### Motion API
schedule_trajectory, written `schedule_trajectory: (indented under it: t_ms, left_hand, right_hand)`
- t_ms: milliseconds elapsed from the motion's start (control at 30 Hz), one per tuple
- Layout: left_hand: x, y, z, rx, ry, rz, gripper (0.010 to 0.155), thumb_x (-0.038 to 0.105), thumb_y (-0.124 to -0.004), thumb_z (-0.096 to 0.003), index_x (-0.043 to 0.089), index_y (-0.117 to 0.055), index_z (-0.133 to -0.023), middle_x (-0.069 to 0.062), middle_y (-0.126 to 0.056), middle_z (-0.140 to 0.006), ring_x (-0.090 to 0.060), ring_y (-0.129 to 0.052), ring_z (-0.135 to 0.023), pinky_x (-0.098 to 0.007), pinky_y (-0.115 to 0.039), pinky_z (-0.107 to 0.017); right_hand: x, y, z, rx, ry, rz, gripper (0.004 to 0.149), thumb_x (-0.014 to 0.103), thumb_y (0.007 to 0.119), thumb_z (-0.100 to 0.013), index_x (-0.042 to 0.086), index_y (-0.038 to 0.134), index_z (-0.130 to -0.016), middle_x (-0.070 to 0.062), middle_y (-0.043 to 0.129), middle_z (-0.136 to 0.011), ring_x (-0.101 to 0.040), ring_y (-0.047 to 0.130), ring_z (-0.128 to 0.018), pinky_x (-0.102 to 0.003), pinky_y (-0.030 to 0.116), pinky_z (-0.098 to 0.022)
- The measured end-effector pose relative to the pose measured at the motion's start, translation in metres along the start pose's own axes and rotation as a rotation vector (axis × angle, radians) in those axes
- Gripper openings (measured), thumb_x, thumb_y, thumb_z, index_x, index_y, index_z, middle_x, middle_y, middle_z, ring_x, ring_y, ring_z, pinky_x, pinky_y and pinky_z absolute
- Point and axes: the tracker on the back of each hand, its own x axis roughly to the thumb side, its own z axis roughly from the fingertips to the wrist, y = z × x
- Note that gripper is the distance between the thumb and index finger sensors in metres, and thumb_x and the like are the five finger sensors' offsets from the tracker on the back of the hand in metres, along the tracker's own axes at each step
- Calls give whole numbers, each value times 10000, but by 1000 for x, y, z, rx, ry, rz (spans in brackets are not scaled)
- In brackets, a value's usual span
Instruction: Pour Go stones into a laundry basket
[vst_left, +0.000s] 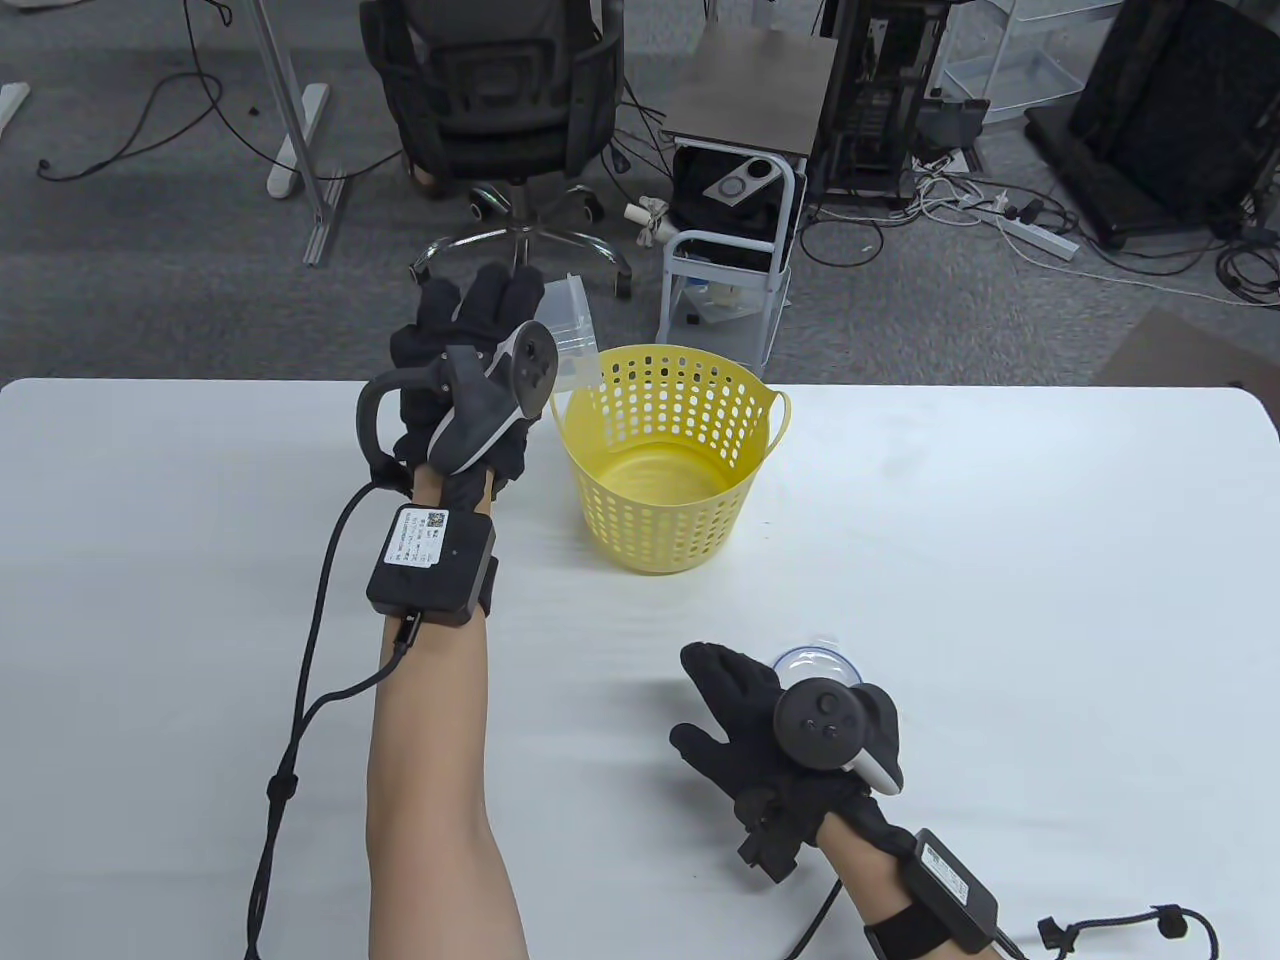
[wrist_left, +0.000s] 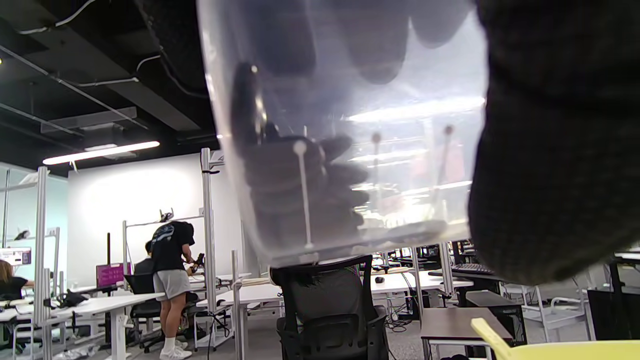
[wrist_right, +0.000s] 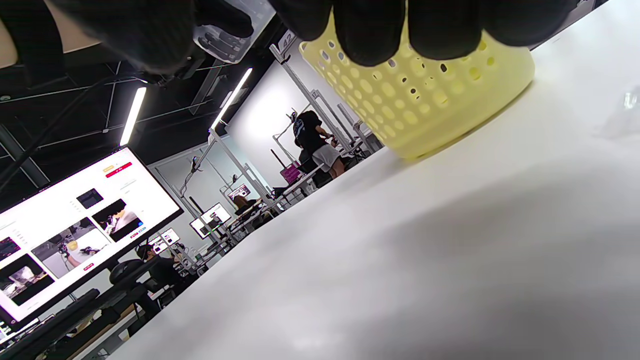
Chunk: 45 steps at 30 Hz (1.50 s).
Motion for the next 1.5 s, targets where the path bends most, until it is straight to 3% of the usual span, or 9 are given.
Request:
schedule_trajectory:
  t_ms: [267, 1500]
  left_hand:
    - [11, -1, 6, 14, -57, -86, 1274, 566, -1229, -111, 587, -339, -1022, 294, -492, -1196, -218, -607, -1121, -514, -698, -721]
    - [19, 3, 13, 45, -101, -181, 1271, 560, -1231, -104, 584, -350, -1020, 298, -498, -1191, -214, -608, -1119, -515, -695, -721]
  right_hand:
    - [1, 3, 0, 19, -1, 13, 793, 586, 778, -458, 156, 491, -1059, -242, 563, -1088, -611, 600, -918, -709, 593, -627]
    - [2, 6, 0, 55, 3, 33, 802, 590, 774, -458, 160, 471, -1063, -246, 555, -1092, -611, 605, -918, -709, 594, -626]
